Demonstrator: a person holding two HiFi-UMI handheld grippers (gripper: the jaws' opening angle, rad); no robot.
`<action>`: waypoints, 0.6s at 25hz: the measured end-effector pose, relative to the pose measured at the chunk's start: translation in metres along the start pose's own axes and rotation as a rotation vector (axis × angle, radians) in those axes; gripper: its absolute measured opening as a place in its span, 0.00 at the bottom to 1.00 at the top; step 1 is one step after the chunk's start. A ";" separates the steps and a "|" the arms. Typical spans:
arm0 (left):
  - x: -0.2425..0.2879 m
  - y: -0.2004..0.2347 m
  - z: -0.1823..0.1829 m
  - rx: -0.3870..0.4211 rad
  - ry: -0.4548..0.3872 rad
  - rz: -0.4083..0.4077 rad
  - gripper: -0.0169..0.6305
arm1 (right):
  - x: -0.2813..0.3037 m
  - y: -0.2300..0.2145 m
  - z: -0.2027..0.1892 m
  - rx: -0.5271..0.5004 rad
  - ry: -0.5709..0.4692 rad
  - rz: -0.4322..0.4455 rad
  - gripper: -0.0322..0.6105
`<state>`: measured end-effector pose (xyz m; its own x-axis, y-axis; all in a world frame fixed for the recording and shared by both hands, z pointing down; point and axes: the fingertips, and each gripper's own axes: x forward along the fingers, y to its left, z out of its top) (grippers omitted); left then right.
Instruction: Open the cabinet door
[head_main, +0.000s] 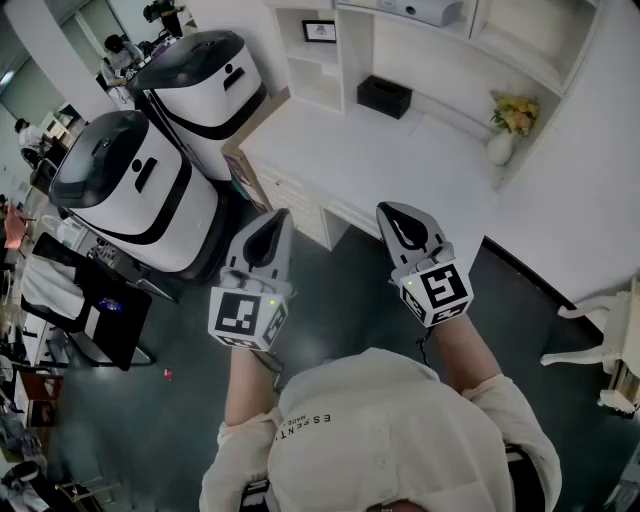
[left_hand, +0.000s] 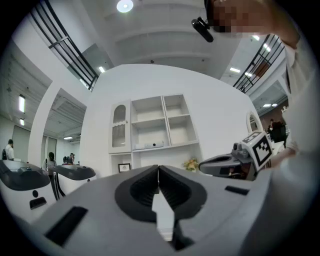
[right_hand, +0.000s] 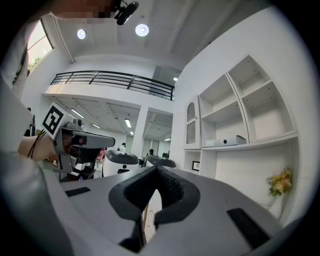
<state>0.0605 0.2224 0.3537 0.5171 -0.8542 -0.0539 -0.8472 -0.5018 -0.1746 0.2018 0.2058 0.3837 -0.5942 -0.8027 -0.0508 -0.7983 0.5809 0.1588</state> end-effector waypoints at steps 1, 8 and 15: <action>0.001 -0.001 0.000 -0.001 -0.001 -0.006 0.03 | -0.001 -0.001 0.000 0.000 0.001 -0.003 0.07; 0.001 -0.002 0.002 -0.006 -0.004 -0.026 0.03 | -0.002 0.000 0.003 0.004 0.007 -0.020 0.07; -0.002 0.002 -0.001 -0.032 -0.026 -0.051 0.03 | 0.001 0.005 0.003 0.027 0.000 -0.062 0.07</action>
<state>0.0578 0.2230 0.3547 0.5626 -0.8236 -0.0715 -0.8227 -0.5492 -0.1467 0.1971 0.2083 0.3814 -0.5438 -0.8372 -0.0593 -0.8358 0.5337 0.1288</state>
